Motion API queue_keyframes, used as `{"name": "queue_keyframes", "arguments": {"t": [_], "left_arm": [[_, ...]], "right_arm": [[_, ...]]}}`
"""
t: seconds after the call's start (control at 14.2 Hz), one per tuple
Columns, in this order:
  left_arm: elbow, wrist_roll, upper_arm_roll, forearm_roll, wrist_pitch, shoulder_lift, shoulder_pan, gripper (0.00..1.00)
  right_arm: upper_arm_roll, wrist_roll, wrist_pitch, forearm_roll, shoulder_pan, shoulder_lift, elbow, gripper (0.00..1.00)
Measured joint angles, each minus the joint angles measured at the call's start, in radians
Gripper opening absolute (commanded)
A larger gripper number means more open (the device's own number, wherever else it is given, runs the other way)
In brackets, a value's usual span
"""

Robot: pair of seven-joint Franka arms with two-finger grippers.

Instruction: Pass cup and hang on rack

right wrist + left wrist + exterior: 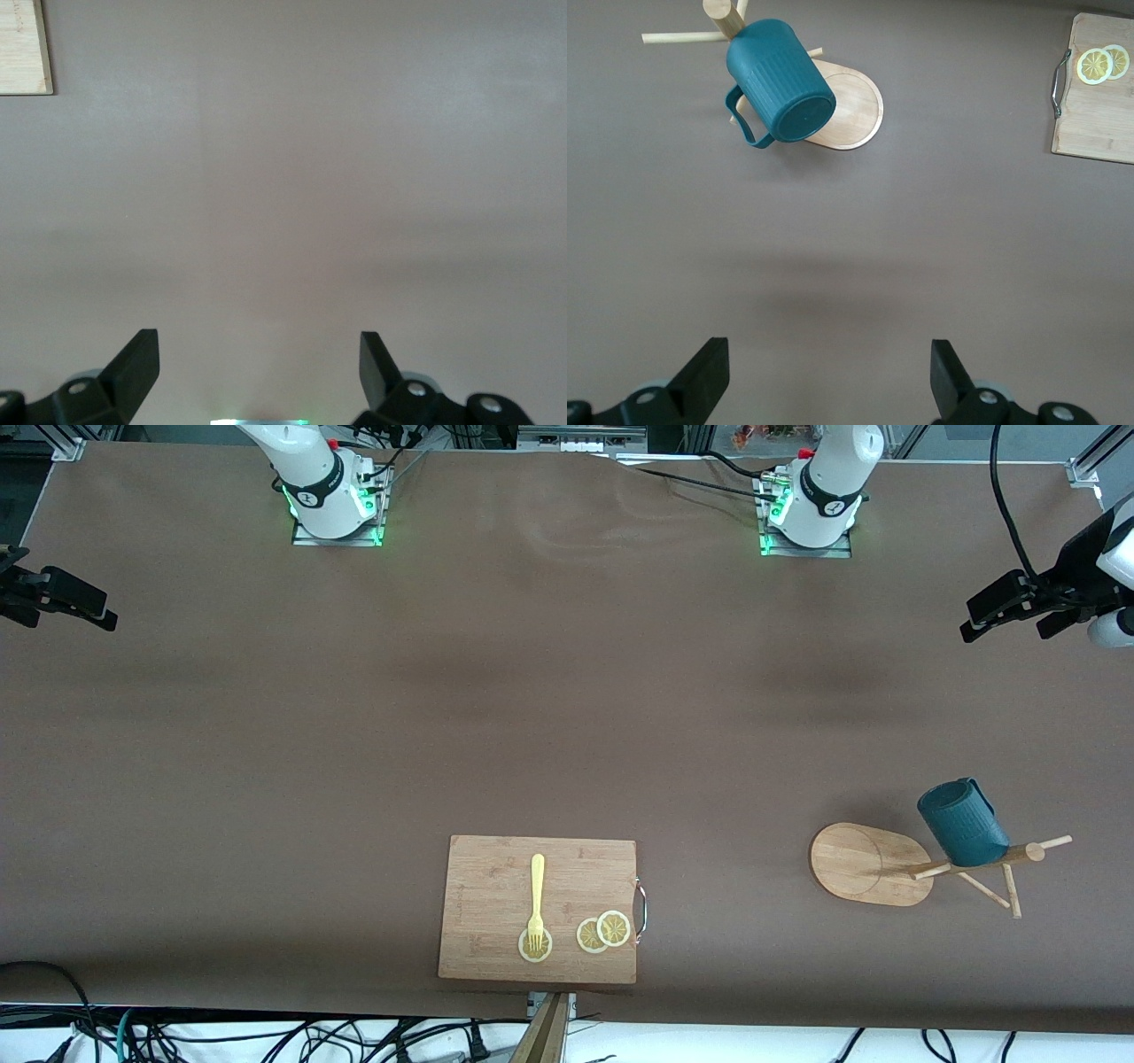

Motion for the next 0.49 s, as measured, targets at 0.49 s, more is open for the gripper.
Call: {"name": "queue_keyframes", "arguments": {"t": [0.49], "left_arm": [[0.003, 0.006, 0.001, 0.0, 0.009, 0.0, 0.004, 1.0]], "right_arm": [[0.0, 0.0, 0.0, 0.0, 0.0, 0.0, 0.0, 1.0]]}}
